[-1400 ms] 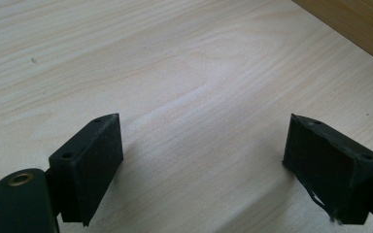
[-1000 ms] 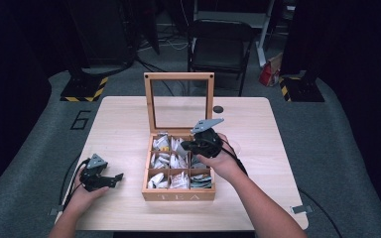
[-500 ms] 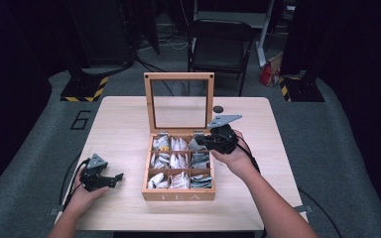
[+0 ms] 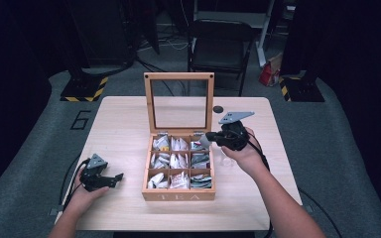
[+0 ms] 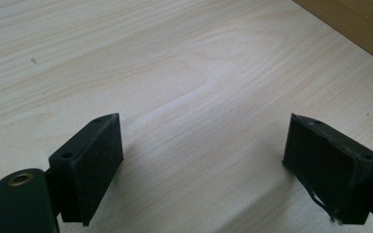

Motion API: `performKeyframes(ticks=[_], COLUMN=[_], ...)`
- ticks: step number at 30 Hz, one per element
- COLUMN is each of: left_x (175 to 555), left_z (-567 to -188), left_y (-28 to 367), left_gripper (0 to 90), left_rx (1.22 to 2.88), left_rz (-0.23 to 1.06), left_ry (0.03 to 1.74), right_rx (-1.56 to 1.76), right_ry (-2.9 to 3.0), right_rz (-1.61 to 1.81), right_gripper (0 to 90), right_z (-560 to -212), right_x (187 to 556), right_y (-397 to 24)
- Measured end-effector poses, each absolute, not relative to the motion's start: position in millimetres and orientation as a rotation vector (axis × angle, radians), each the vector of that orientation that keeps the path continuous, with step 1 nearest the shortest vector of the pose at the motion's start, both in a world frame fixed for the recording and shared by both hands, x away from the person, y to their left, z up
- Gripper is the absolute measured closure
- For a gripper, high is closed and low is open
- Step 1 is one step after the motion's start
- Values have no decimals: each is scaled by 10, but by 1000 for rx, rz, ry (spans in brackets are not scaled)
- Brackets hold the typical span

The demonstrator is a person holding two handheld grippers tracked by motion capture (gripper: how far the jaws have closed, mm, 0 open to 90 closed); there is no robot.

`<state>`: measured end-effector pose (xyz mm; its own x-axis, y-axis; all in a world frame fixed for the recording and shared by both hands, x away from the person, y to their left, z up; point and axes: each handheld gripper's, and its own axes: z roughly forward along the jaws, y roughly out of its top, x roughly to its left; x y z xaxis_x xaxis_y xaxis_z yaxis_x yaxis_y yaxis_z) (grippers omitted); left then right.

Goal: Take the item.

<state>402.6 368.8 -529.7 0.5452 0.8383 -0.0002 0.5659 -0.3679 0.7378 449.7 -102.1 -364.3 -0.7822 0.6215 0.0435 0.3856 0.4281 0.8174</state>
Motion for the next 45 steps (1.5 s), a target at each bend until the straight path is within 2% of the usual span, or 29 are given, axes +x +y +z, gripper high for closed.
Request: performKeyframes(ticks=[25, 45], left_x=[4026, 4027], left_z=[-5296, -5294], left_y=[3688, 3689], left_gripper=[137, 136], left_rx=[2081, 2084], left_rz=[498, 502], left_ry=[1128, 1126], right_rx=[993, 1055], right_ry=[2312, 2322], right_rz=[1230, 1165], right_gripper=[894, 894], right_z=[-3602, -3870], right_x=[4515, 4489], right_y=[-1599, -1755])
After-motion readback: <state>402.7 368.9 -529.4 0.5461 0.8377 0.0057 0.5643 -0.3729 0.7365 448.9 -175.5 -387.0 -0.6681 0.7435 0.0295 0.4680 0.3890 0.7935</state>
